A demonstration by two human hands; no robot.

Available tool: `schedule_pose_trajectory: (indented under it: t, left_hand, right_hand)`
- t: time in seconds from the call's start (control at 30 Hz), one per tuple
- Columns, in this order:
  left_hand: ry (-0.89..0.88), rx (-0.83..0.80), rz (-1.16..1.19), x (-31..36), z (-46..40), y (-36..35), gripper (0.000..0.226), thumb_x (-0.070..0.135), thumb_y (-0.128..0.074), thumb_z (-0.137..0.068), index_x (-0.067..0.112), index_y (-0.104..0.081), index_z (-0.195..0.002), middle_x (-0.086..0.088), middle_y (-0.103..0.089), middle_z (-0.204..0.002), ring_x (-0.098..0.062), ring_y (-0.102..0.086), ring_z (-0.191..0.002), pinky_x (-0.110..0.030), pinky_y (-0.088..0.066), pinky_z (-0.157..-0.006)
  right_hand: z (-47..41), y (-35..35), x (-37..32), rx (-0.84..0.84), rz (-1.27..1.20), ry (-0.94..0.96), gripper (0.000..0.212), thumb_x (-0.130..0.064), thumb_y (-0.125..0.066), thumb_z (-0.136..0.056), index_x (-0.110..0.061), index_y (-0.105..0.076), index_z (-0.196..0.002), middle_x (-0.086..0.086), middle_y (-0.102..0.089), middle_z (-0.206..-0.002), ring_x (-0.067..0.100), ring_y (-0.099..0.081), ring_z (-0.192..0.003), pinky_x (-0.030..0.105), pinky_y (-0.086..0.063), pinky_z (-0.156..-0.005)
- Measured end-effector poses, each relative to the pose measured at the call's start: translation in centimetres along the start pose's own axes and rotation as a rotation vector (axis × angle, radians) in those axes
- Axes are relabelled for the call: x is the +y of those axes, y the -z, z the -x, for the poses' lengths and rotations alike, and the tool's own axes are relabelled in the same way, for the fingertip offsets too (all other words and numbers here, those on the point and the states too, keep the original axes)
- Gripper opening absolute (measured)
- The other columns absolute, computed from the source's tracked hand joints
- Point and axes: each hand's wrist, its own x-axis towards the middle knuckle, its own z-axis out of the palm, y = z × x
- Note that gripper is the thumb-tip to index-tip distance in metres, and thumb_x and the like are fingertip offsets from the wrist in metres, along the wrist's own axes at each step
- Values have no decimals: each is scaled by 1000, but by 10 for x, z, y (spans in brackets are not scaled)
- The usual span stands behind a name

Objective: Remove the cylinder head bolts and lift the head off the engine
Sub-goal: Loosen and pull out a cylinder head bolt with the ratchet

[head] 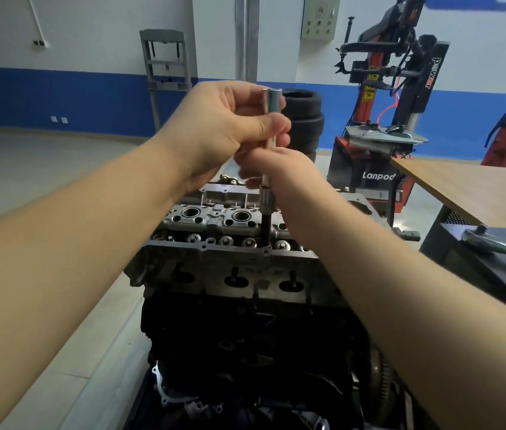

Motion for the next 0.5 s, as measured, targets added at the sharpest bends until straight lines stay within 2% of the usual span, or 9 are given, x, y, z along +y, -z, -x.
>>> schedule_pose_trajectory:
  t: [0.07,0.13,0.17,0.23,0.3,0.37,0.4,0.47,0.5]
  left_hand:
    - [-52,160,-213,0,-2,-3,30,16,-89,-83,11,-71,-106,-9,-80,-96,-25,-80,-90,-40,-66,-81]
    - [-147,303,-508,-1,-1,-9,46,35,-97,-73,12,-67,-99,-2,-76,-88,-16,-75,-80,-30,-63,-71]
    - [-179,353,-579,0,0,-14,51,40,-98,-72,11,-64,-98,2,-72,-85,-11,-70,-74,-25,-59,-64]
    - [-165,340,-587,1,1,-22,49,42,-96,-75,14,-63,-97,8,-67,-82,-4,-61,-68,-20,-51,-60]
    - [-67,181,-492,3,1,-23,34,37,-89,-85,22,-65,-105,11,-69,-92,3,-66,-74,-19,-53,-70]
    - [10,4,-298,4,3,-13,27,22,-76,-98,22,-66,-123,5,-76,-110,2,-73,-98,-24,-58,-86]
    - [35,-67,-173,5,5,-5,30,12,-68,-102,17,-64,-131,-1,-77,-116,-5,-74,-109,-29,-60,-93]
    - [55,-163,-23,5,11,6,34,-2,-57,-104,9,-63,-136,-7,-79,-120,-20,-74,-117,-32,-61,-97]
    - [41,-169,-13,4,13,9,34,-5,-58,-103,8,-65,-133,-8,-79,-117,-23,-76,-115,-31,-61,-94]
  right_hand:
    - [8,-11,11,173,-6,-33,20,-20,-70,-90,-21,-63,-109,1,-71,-98,11,-67,-82,29,-50,-63]
    - [14,-24,20,221,-72,46,26,-15,-67,-88,-25,-59,-110,-1,-67,-95,-3,-64,-69,20,-49,-53]
    - [16,-31,24,248,-61,92,24,-16,-67,-87,-26,-58,-107,-3,-64,-90,-4,-60,-64,20,-48,-53]
    - [12,-38,25,344,-33,152,12,-22,-67,-87,-27,-57,-84,-10,-56,-72,5,-51,-57,30,-41,-58]
    - [-1,-34,20,380,8,127,34,-19,-58,-91,-25,-46,-60,-11,-43,-50,14,-38,-49,34,-31,-55]
    - [-12,-20,14,211,-29,17,38,-17,-53,-95,-21,-42,-58,-8,-38,-43,16,-34,-40,31,-26,-50]
    - [-14,-12,10,48,-97,-49,38,-19,-54,-95,-21,-40,-59,-6,-36,-45,16,-31,-40,31,-23,-50]
    - [-14,4,7,-228,-211,-110,35,-21,-58,-93,-20,-39,-63,-2,-32,-54,17,-27,-48,35,-21,-54]
    - [-11,8,7,-288,-219,-84,29,-20,-59,-92,-18,-44,-68,1,-36,-57,18,-31,-52,37,-26,-56]
